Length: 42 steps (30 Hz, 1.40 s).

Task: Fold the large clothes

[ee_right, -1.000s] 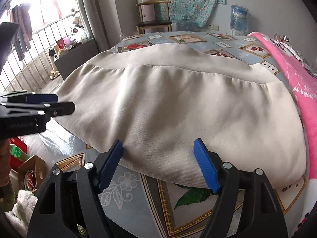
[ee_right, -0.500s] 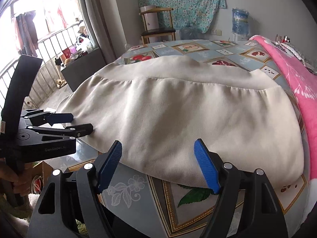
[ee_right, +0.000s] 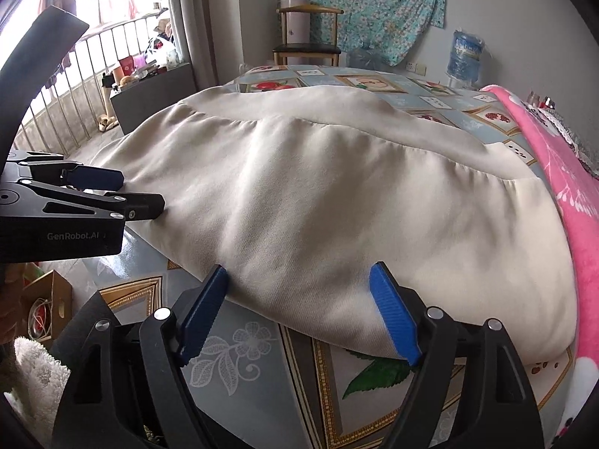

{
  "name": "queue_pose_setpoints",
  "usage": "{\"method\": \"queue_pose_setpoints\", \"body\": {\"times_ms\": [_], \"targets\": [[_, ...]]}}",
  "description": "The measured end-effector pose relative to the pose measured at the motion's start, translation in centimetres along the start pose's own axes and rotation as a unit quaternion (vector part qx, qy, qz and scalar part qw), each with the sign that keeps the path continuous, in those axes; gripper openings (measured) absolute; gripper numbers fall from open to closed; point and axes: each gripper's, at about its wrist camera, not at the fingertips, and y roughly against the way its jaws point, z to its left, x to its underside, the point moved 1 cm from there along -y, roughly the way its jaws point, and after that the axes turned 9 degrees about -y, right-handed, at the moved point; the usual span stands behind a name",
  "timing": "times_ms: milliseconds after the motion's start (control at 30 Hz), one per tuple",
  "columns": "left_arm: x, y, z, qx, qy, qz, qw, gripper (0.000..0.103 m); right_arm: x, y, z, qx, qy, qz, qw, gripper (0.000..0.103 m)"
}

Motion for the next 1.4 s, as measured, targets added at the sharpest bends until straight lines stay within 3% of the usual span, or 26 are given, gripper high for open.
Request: {"method": "queue_pose_setpoints", "body": {"times_ms": [867,1400], "targets": [[0.0,-0.1,0.1,0.002,0.000,0.000,1.0000,0.057,0.1,0.1,0.0,0.001,0.000,0.000,1.000,0.077],[1.3,1.6,2.4,0.044,0.025,-0.034,0.9981,0.057,0.1,0.8,0.3,0.027,-0.014,0.014,0.999,0.077]]}}
